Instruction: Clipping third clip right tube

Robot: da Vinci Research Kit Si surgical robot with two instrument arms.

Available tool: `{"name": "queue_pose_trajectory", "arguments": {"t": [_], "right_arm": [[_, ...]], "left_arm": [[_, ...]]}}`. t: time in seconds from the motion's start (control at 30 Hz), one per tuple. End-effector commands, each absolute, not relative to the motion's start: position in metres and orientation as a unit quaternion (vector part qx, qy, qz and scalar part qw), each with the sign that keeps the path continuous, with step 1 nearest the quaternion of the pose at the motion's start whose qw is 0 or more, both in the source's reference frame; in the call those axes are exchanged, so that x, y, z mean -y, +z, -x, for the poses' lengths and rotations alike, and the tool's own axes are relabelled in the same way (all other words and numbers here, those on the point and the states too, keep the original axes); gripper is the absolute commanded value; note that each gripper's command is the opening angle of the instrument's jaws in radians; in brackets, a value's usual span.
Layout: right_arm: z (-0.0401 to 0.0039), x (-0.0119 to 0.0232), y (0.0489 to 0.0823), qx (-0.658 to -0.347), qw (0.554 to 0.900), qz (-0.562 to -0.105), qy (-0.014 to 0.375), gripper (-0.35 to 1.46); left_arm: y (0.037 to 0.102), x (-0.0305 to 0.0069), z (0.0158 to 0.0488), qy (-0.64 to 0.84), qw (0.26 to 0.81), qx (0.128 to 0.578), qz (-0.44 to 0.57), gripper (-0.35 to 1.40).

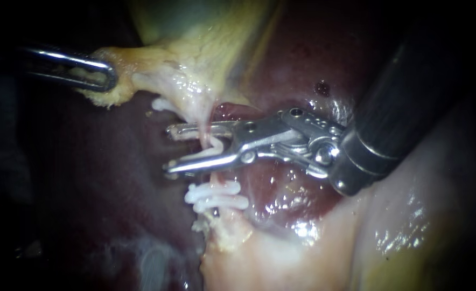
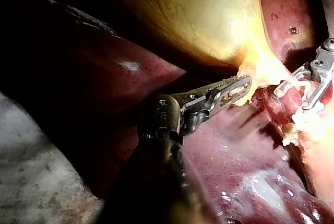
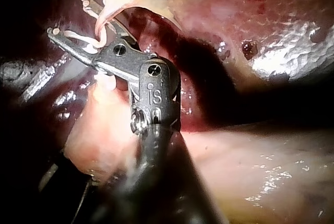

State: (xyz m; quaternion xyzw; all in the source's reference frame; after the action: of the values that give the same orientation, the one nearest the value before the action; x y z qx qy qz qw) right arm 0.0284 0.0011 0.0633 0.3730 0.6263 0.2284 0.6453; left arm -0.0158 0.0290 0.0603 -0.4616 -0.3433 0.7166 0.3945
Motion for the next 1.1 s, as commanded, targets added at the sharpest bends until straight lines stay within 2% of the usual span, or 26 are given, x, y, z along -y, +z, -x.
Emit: {"name": "queue_pose_trajectory", "arguments": {"t": [0.03, 0.37, 0.57, 0.7, 0.9, 1.1], "right_arm": [[-0.0286, -0.0011, 0.0633, -0.625, 0.645, -0.374, 0.233, 0.39], [-0.0282, -0.0015, 0.064, -0.617, 0.643, -0.376, 0.253, 0.16], [-0.0278, -0.0017, 0.0643, -0.613, 0.641, -0.38, 0.263, -0.09], [-0.0277, -0.0016, 0.0645, -0.607, 0.635, -0.39, 0.275, -0.35], [-0.0274, -0.0015, 0.0646, -0.583, 0.646, -0.398, 0.29, -0.35], [-0.0273, -0.0015, 0.0647, -0.582, 0.647, -0.398, 0.289, -0.35]], "left_arm": [[0.0603, -0.029, 0.0158, 0.717, 0.394, 0.343, 0.462, -0.35], [0.0603, -0.029, 0.0158, 0.717, 0.394, 0.343, 0.462, -0.35], [0.0603, -0.029, 0.0158, 0.717, 0.394, 0.343, 0.462, -0.35], [0.0603, -0.0291, 0.0158, 0.717, 0.394, 0.344, 0.462, -0.35], [0.0603, -0.0291, 0.0158, 0.717, 0.394, 0.344, 0.462, -0.35], [0.0603, -0.0291, 0.0158, 0.717, 0.394, 0.344, 0.462, -0.35]]}}
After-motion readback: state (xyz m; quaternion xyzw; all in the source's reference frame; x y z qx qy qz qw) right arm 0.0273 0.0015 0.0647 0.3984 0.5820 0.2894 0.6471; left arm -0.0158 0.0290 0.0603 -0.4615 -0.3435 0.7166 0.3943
